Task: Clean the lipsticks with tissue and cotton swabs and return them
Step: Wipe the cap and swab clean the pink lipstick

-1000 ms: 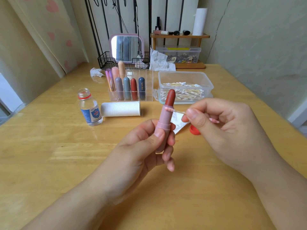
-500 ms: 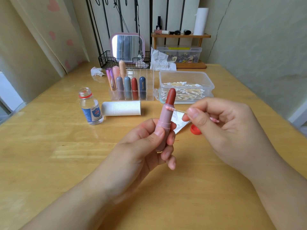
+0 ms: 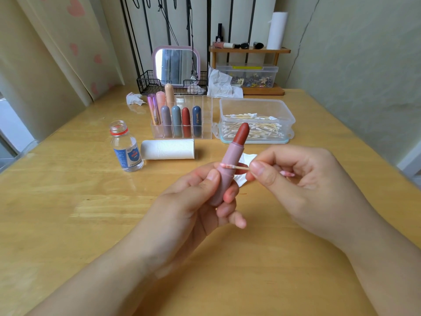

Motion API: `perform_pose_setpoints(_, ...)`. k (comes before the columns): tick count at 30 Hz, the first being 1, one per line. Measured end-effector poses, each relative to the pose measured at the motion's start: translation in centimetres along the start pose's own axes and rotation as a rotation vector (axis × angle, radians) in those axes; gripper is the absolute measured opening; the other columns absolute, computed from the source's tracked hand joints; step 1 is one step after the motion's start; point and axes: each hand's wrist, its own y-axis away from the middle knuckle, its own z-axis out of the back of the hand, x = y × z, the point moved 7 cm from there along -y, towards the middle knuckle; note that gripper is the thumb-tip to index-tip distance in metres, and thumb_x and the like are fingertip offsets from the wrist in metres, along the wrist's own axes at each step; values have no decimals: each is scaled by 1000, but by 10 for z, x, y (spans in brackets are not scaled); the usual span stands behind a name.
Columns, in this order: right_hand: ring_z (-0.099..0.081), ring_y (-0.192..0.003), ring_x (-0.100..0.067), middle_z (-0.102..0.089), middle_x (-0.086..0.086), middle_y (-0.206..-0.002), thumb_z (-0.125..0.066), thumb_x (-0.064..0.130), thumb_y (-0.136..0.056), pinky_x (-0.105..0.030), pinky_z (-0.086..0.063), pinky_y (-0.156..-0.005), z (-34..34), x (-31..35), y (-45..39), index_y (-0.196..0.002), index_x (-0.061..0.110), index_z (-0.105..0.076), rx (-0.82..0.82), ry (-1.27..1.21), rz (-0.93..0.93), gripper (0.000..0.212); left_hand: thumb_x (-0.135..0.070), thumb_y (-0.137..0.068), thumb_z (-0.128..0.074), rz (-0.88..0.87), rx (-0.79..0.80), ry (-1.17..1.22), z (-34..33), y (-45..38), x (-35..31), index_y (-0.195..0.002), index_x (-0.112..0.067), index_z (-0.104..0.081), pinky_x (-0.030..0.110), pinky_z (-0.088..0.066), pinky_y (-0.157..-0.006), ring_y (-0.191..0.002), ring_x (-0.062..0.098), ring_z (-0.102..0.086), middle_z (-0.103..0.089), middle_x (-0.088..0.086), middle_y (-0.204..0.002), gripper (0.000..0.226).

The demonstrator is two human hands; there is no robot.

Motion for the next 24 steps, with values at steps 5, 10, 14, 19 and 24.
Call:
perform_pose_setpoints(5,-42,-53,-9,-55,-1,-58,-53,40,-82,-9,-34,-52,-2,-3,0,-70,24,-66,-7,6,-5,24,-18,-87,-62,-24,-14,-28,1,2,0,-91,-10,-59,32,-49,-64,-56,14,-41,-48,4,-70,10)
perform_pose_setpoints(10,-47,-52,-11,-57,0,-58,-59,34,-85,-15,-38,-51,3,-4,0,-70,21,-66,-73,2,-11,20,-20,-85,-50,-15,-68,-94,-1,4,-2,-95,-5,-52,30,-48,-62,-57,14,-43,-49,3,-69,18)
perform_pose_setpoints(14,-52,-56,-29,-57,-10,-63,-54,42,-84,-36,-43,-55,10,-3,-1,-81,23,-65,-145,13,3,23,-19,-85,-49,-6,-86,-124,-1,5,-2,-97,-2,-50,30,-48,-62,-58,15,-43,-49,3,-68,21)
perform_pose_setpoints(19,-48,-53,-22,-54,-8,-58,-57,38,-85,-24,-40,-51,5,-5,0,-72,21,-66,-101,13,-7,23,-20,-85,-51,-10,-86,-120,0,3,-2,-95,-4,-53,30,-48,-61,-57,14,-42,-49,3,-68,19)
perform_pose_setpoints(24,-41,-51,-14,-54,0,-55,-58,37,-84,-14,-33,-51,-3,-5,0,-70,21,-67,-10,-6,-16,23,-20,-84,-52,-17,-71,-99,0,3,-2,-83,-14,-62,31,-48,-61,-57,14,-42,-48,3,-69,12)
